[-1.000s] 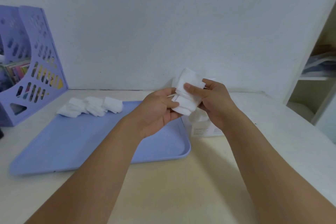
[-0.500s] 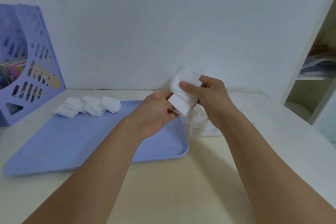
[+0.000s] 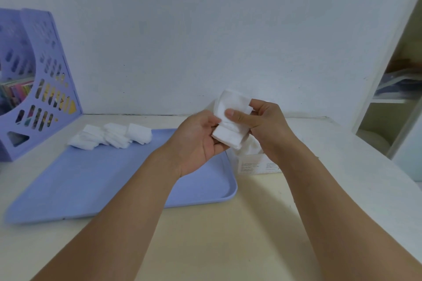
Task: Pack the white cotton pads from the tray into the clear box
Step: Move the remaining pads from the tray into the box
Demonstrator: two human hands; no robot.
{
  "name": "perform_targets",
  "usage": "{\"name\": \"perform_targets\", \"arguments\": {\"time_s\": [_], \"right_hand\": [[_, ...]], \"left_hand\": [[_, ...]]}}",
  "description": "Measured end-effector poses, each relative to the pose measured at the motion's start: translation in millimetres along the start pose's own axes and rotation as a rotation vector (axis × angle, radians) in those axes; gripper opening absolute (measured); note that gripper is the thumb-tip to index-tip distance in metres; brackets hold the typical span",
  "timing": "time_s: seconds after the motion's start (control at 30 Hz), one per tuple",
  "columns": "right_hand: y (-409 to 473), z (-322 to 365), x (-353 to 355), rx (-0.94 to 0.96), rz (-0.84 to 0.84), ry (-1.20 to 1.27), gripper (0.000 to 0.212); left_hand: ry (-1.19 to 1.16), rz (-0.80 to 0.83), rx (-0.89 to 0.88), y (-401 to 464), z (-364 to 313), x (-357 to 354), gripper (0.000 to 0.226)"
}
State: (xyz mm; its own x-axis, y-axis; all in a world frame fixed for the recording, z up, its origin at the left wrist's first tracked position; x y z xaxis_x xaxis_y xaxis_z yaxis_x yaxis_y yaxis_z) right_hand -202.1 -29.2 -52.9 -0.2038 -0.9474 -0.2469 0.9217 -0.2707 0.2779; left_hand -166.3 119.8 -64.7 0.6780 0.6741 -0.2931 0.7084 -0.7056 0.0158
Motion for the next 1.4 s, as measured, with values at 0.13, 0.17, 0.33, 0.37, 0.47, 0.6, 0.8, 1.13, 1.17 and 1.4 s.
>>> {"name": "perform_targets", "arguments": {"time_s": [0.13,0.17,0.33,0.37,0.47,0.6,0.8,1.13,1.17,1.4], "right_hand": [[0,-1,-1,-0.019,0.014,-0.008,0.031],[0,-1,0,-0.025,0.024,-0.009,0.030],[1,-1,0,0.008,0.005,0.018,0.028],[1,1,2,0.041,-0.042,0.047,0.028],[4,11,11,0.089,-0.103,0.126,0.023],[1,8,3,-0.022,0.073,0.023,0.040],[-2,5,-1,-0.026,0.096,-0.125,0.020],[-5,2,-6,-0.038,0.061,-0.107,0.020],[-5,2,-7,-0.037,0.062,-0.108,0.020],[-5,1,-7,-0.087,0.095,-0.157,0.018]], "left_hand": [[0.068,-0.028,-0.025,0,3,0,0.036],[0.084,-0.032,-0.027,1,3,0,0.034],[0.180,-0.047,-0.048,2,4,0,0.034],[0.195,-0.061,-0.049,2,5,1,0.036],[0.206,-0.124,-0.053,4,4,4,0.038],[0.151,-0.140,-0.082,4,3,2,0.037],[0.067,-0.118,-0.086,1,0,-3,0.029],[-0.077,-0.073,-0.023,0,-1,-4,0.037],[-0.083,-0.058,-0.020,0,-2,-5,0.042],[-0.046,-0.075,-0.025,1,-1,0,0.044]]}}
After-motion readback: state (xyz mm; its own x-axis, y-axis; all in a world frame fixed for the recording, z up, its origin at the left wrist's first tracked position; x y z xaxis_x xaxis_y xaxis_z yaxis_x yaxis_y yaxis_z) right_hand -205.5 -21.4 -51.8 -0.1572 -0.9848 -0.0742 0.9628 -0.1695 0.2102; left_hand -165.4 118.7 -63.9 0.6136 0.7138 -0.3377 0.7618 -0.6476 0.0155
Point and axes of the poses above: each hand's wrist, its own y-axis towards the middle knuckle, its own x-axis out of the back of the hand, z = x × y, the point moved 3 cm from there along y, towards the middle knuckle, and after that the axes turned 14 degrees about y, right-handed, at the moved point
